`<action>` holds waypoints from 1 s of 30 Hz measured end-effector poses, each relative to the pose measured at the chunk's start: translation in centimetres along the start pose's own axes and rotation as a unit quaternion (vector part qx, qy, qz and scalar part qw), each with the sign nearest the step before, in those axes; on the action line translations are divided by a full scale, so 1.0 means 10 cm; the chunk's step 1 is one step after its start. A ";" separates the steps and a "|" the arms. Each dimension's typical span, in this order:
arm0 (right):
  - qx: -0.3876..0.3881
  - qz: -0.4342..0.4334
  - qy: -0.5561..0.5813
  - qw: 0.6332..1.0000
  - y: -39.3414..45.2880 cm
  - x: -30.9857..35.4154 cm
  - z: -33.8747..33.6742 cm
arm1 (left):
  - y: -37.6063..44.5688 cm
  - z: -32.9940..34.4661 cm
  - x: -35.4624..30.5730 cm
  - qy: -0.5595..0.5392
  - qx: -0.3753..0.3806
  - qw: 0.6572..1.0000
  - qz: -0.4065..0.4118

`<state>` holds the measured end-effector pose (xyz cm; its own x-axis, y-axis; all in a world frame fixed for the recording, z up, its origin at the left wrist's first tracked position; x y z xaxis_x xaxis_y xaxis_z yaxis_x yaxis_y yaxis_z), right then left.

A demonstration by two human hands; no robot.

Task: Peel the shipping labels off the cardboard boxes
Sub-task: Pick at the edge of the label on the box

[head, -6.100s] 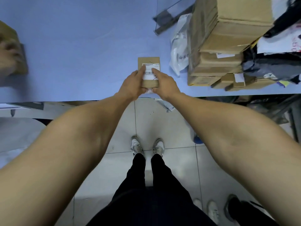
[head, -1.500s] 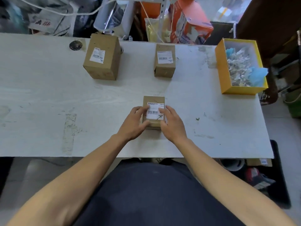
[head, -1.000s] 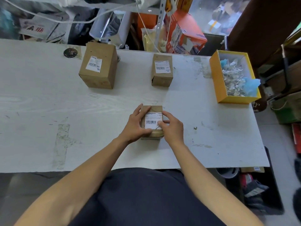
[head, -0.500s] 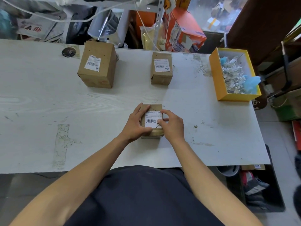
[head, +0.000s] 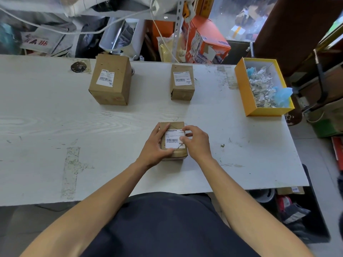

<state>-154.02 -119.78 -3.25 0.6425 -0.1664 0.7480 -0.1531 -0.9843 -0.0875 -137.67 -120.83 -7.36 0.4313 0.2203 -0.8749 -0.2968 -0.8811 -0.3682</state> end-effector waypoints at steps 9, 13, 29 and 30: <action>-0.046 0.015 0.049 0.998 -0.13 -0.01 0.01 | -0.02 -0.01 -0.03 -0.009 0.002 1.000 -0.003; -0.072 0.020 0.049 0.996 -0.14 -0.03 0.01 | -0.02 0.00 -0.03 -0.008 0.001 1.000 0.003; -0.032 0.044 -0.108 0.993 0.09 0.13 0.05 | -0.03 -0.01 -0.04 -0.010 -0.004 1.000 0.002; -0.026 0.041 -0.114 0.992 0.10 0.14 0.06 | -0.03 0.00 -0.04 -0.011 -0.003 1.000 -0.001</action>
<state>-152.84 -121.06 -2.72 0.7790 -0.2612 0.5700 -0.2467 -0.9635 -0.1043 -137.68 -120.62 -6.91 0.4132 0.2309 -0.8809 -0.2902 -0.8835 -0.3677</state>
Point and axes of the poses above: each hand's wrist, its own y-axis towards the middle knuckle, its own z-axis out of the palm, x = y × z, the point moved 9 cm from there along y, towards the middle knuckle, and after that the axes turned 11 degrees about -z, right-handed, at the moved point
